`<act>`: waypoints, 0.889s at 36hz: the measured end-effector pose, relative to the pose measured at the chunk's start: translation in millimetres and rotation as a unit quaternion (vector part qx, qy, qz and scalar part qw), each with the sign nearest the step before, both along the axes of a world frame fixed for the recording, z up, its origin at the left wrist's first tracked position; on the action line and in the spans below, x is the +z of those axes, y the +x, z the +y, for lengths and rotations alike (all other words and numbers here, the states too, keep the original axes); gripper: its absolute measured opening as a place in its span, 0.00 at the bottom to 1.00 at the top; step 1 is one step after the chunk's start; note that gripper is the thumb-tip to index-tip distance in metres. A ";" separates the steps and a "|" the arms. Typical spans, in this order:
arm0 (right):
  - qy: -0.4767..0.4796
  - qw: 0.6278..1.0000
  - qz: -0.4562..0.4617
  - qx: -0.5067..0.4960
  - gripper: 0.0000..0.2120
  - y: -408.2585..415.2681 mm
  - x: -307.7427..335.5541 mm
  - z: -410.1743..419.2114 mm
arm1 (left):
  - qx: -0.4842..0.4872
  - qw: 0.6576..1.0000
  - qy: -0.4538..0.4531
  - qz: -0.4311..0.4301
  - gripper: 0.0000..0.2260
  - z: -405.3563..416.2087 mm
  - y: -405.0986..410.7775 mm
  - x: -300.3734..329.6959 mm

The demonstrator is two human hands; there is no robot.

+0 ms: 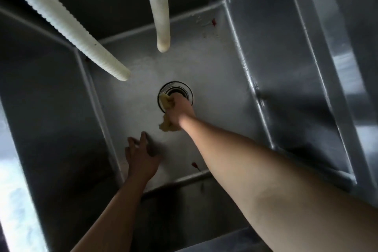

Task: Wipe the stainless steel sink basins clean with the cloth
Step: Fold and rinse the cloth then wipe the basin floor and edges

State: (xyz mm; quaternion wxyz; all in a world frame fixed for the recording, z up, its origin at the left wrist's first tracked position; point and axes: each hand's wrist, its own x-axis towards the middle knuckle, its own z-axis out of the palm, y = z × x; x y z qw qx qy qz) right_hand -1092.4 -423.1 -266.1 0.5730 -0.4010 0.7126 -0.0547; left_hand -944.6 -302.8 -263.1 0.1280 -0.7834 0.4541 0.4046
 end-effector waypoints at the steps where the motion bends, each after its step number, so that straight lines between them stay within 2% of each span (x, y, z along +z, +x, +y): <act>1: -0.003 1.000 0.005 -0.018 0.21 -6.4 1.7 -3.9 | 0.007 1.000 0.003 0.000 0.41 0.2 -1.5 0.8; 2: -0.021 0.999 0.025 -0.028 0.20 -14.6 4.8 -5.2 | 0.012 1.000 0.005 -0.005 0.41 -0.3 -3.5 1.9; 4: -0.096 0.987 0.125 -0.005 0.16 -36.7 14.5 0.3 | 0.018 1.000 0.001 -0.024 0.40 -2.2 -10.6 4.7; 7: -0.191 0.940 0.284 0.004 0.18 -80.6 29.9 25.5 | 0.026 0.999 -0.015 -0.031 0.38 -4.6 -27.4 9.0; 9: -0.158 0.926 0.341 -0.019 0.25 -110.6 39.4 47.8 | 0.030 0.999 -0.022 -0.022 0.38 -6.3 -41.2 12.5; 11: -0.067 0.926 0.369 -0.038 0.30 -133.9 45.6 71.6 | 0.015 0.998 -0.054 -0.021 0.37 -7.2 -54.6 16.5; 14: 0.015 0.931 0.362 -0.053 0.30 -143.7 50.3 100.0 | -0.025 0.988 -0.153 -0.005 0.32 -7.7 -72.9 16.4; 17: 0.033 0.958 0.277 -0.062 0.28 -138.8 68.7 97.6 | -0.050 0.985 -0.155 0.065 0.24 -12.8 -95.3 16.1; 19: 0.021 0.972 0.233 0.013 0.27 -137.8 91.6 83.8 | -0.107 0.974 -0.158 0.122 0.20 -15.1 -111.1 14.3; 21: -0.069 0.967 0.214 0.117 0.24 -140.6 122.4 66.9 | -0.167 0.955 -0.166 0.182 0.16 -14.9 -130.9 12.3; 24: -0.271 0.908 0.209 0.243 0.21 -152.9 172.5 40.6 | -0.211 0.936 -0.142 0.243 0.19 -12.6 -165.6 9.3; 26: -0.372 0.851 0.226 0.293 0.19 -168.4 200.0 24.7 | -0.279 0.929 -0.134 0.204 0.25 -12.5 -187.8 2.5; 29: -0.422 0.781 0.297 0.352 0.21 -200.9 228.7 1.8 | -0.336 0.919 -0.116 0.169 0.32 -17.0 -217.5 -7.0; 32: -0.394 0.754 0.361 0.382 0.28 -238.5 238.9 -21.0 | -0.434 0.887 -0.093 0.127 0.33 -17.9 -242.3 -15.1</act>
